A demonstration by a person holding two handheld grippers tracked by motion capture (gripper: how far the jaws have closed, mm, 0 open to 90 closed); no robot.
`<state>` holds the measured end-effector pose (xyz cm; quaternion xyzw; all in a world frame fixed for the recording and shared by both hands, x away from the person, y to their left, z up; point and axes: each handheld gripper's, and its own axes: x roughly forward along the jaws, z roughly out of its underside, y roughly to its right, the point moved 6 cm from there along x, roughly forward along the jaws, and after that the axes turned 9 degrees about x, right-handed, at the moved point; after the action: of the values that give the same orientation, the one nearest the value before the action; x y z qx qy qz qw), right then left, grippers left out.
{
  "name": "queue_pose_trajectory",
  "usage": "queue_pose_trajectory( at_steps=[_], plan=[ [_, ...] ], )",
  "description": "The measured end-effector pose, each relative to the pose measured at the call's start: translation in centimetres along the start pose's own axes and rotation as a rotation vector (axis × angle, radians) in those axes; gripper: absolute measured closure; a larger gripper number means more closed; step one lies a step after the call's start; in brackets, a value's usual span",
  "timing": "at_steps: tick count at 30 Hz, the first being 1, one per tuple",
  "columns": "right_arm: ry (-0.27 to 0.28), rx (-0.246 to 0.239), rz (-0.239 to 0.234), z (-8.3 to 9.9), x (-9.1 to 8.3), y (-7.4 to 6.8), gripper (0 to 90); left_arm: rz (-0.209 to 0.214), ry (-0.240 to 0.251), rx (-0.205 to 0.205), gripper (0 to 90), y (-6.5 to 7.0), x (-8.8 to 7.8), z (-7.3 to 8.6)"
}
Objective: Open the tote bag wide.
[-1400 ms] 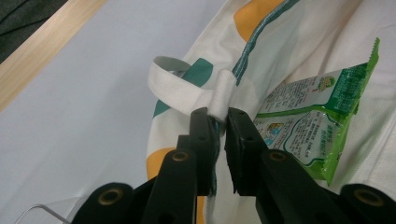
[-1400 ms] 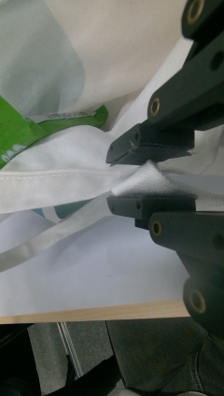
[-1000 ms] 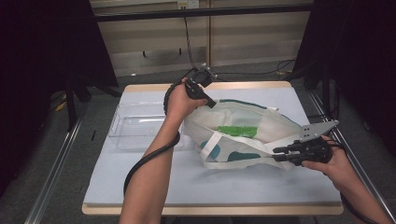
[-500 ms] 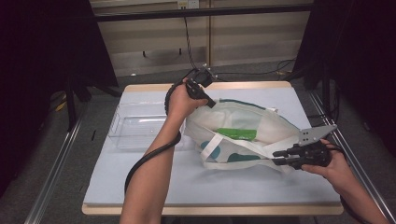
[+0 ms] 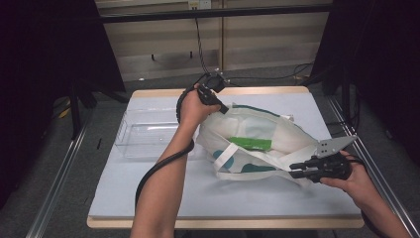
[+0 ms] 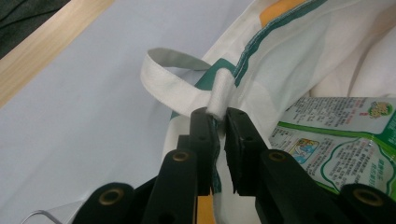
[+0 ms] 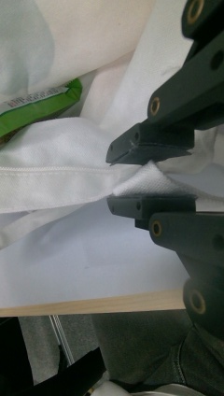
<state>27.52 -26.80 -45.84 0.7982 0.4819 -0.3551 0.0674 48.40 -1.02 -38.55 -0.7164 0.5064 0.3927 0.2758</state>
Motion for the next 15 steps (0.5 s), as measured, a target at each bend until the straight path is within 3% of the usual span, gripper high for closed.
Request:
queue_pose_trajectory(
  at_steps=[15],
  plan=[
    [-0.011,-0.002,0.002,0.44,0.16,-0.05,73.6,-0.016,0.004,-0.007,81.6,-0.24,0.48,0.22]
  ],
)
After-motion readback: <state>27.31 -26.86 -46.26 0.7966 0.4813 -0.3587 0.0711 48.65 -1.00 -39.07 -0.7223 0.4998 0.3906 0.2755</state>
